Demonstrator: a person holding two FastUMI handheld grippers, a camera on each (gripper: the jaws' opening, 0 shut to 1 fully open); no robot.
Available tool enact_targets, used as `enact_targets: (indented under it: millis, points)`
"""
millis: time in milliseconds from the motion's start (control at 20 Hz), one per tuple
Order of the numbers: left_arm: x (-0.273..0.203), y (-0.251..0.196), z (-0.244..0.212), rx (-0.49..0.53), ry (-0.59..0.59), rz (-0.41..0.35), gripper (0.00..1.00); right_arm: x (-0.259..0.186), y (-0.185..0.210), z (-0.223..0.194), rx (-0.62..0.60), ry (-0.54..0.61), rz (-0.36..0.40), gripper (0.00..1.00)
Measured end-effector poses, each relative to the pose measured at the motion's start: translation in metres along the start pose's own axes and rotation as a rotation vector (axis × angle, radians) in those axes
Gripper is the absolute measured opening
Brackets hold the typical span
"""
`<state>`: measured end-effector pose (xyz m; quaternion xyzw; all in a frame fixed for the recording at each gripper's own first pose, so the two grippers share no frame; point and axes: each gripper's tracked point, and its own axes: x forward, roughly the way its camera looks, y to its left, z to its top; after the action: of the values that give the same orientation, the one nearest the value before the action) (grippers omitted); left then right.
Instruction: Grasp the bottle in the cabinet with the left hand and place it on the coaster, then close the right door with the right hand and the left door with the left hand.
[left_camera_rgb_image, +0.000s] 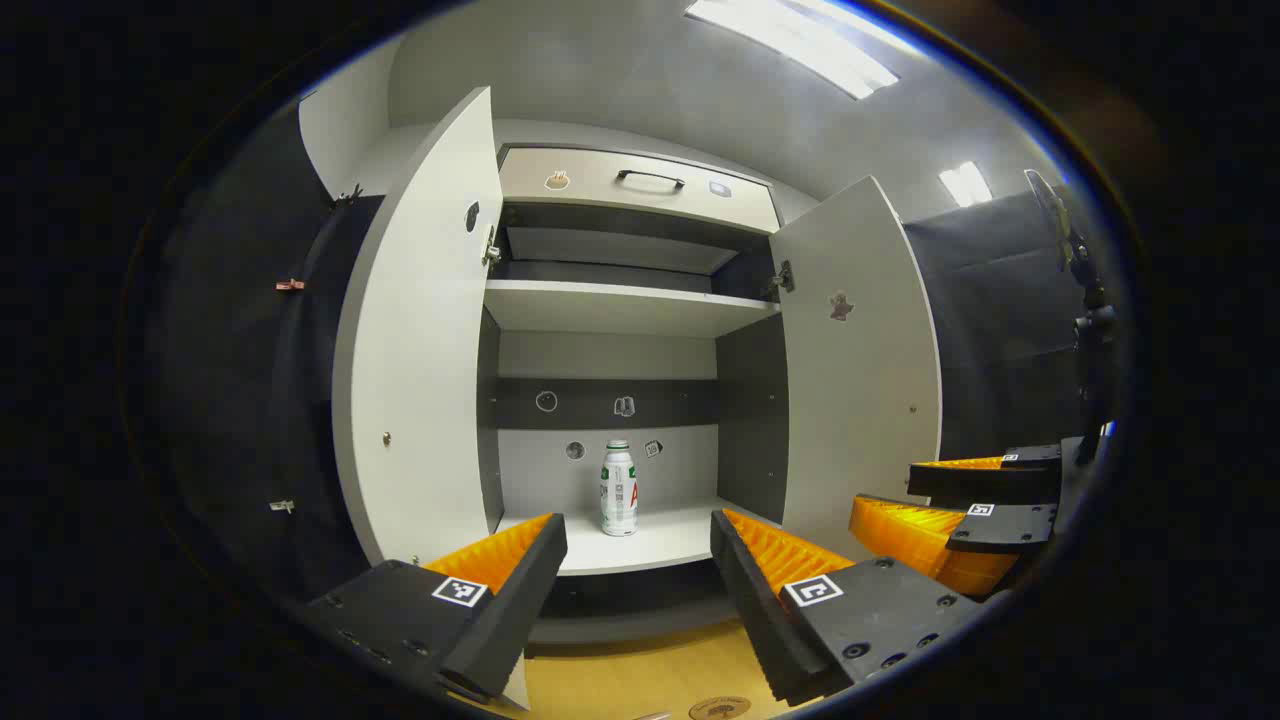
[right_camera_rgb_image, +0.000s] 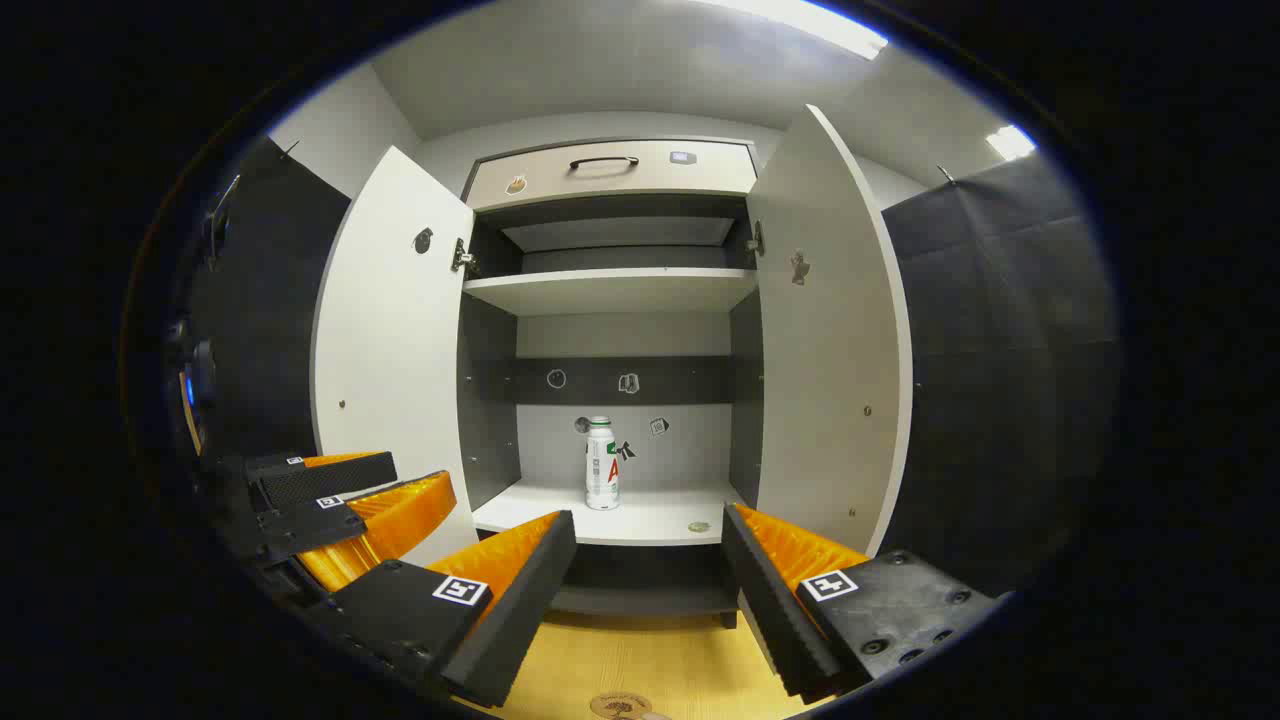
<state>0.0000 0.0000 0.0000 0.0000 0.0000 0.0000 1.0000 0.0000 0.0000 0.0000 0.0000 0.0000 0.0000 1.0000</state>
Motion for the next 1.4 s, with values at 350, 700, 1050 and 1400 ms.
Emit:
enact_targets:
  millis: [350, 700, 1050, 1400]
  points:
    - [0.029, 0.008, -0.019, -0.036, 0.057, 0.069, 0.92, 0.037, -0.015, -0.005, 0.001, 0.008, 0.044, 0.98]
    - [0.040, 0.026, -0.026, 0.004, 0.071, 0.102, 0.92, 0.049, -0.011, -0.012, -0.019, 0.014, 0.045, 0.98]
    - [0.048, 0.032, -0.041, -0.027, 0.093, 0.043, 0.92, 0.045, -0.006, -0.014, -0.047, 0.020, 0.006, 0.98]
    - [0.092, 0.029, -0.046, -0.031, 0.056, -0.005, 0.92, 0.063, -0.007, -0.016, -0.055, 0.004, 0.018, 0.98]
